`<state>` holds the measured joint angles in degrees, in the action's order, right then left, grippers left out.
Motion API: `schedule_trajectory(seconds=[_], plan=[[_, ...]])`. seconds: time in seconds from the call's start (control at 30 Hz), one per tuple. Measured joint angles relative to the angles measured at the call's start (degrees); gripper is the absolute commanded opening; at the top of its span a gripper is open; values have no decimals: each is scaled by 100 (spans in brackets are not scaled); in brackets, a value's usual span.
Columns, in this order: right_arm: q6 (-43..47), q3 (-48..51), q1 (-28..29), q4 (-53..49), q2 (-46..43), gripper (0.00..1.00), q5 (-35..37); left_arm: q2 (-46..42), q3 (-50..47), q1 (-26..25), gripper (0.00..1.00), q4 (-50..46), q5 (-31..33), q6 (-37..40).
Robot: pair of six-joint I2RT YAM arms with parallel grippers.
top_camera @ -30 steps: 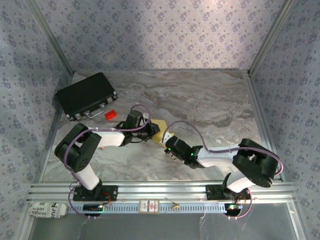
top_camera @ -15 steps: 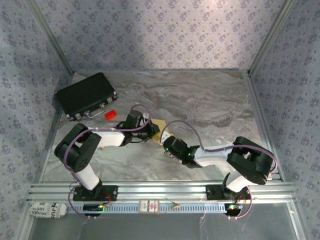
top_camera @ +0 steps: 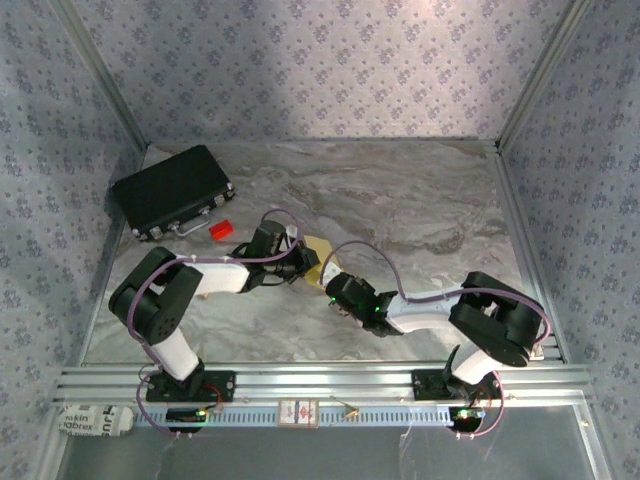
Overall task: Fold a paper plane with a square sheet of paper (pick it up from the middle)
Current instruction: Fourth fold the wing at the center of the table.
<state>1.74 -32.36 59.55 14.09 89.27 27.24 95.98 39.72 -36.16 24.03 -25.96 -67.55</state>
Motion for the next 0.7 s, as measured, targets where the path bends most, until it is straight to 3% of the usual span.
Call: schedule_trajectory(seconds=[0.27,0.7], plan=[[-90,0,0,74,0,10,0,0,0,0,9,0,0,0],[-420,0,-4,76,33,7,-164,-334,0,0,47,-258,120,103]])
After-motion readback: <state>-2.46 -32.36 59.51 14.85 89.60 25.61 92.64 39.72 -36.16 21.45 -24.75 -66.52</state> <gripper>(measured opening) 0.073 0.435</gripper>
